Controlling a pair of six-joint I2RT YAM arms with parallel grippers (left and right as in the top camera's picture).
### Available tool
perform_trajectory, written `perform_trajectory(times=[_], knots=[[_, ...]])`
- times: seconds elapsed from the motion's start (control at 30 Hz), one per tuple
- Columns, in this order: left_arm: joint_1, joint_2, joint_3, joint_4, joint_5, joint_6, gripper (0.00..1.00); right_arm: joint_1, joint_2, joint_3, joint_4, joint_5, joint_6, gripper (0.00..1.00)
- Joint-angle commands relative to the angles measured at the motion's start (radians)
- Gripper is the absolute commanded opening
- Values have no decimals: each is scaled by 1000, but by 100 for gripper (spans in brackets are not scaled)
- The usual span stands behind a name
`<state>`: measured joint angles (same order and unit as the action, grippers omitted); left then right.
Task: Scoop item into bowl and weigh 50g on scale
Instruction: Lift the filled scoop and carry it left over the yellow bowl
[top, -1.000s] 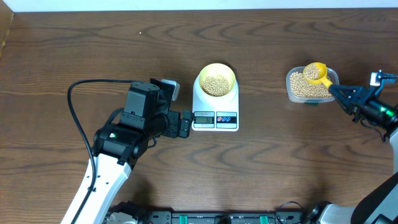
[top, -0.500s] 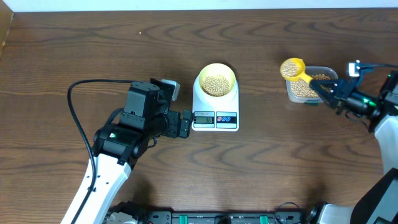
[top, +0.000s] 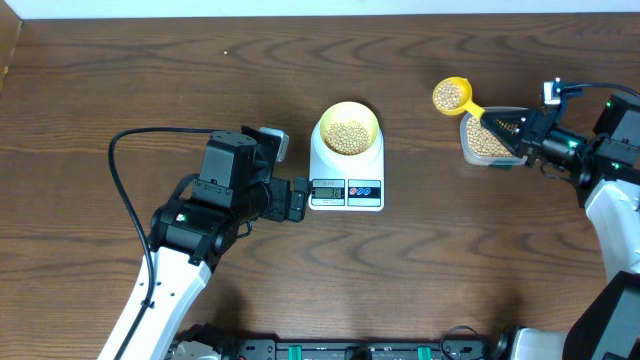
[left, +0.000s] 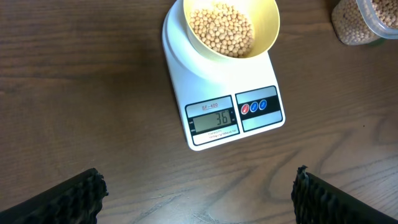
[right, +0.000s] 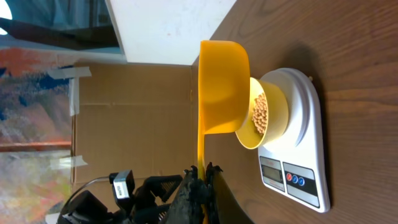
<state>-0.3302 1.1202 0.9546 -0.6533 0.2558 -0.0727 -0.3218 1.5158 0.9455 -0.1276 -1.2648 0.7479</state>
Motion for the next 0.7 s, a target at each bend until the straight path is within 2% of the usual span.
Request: perform_trajectory(times=[0.0, 0.17, 0.4, 0.67], knots=[[-1, -4, -3, 0, -6, 16, 98, 32, 5, 0, 17, 17, 47, 1], [-1, -4, -3, 0, -6, 16, 98, 94, 5, 0, 51, 88, 121, 1], [-2, -4, -3, 0, -6, 16, 98, 203, 5, 0, 240, 165, 246, 1], [-1, -4, -3, 0, -6, 16, 98, 319, 8, 0, 290, 286, 296, 1]])
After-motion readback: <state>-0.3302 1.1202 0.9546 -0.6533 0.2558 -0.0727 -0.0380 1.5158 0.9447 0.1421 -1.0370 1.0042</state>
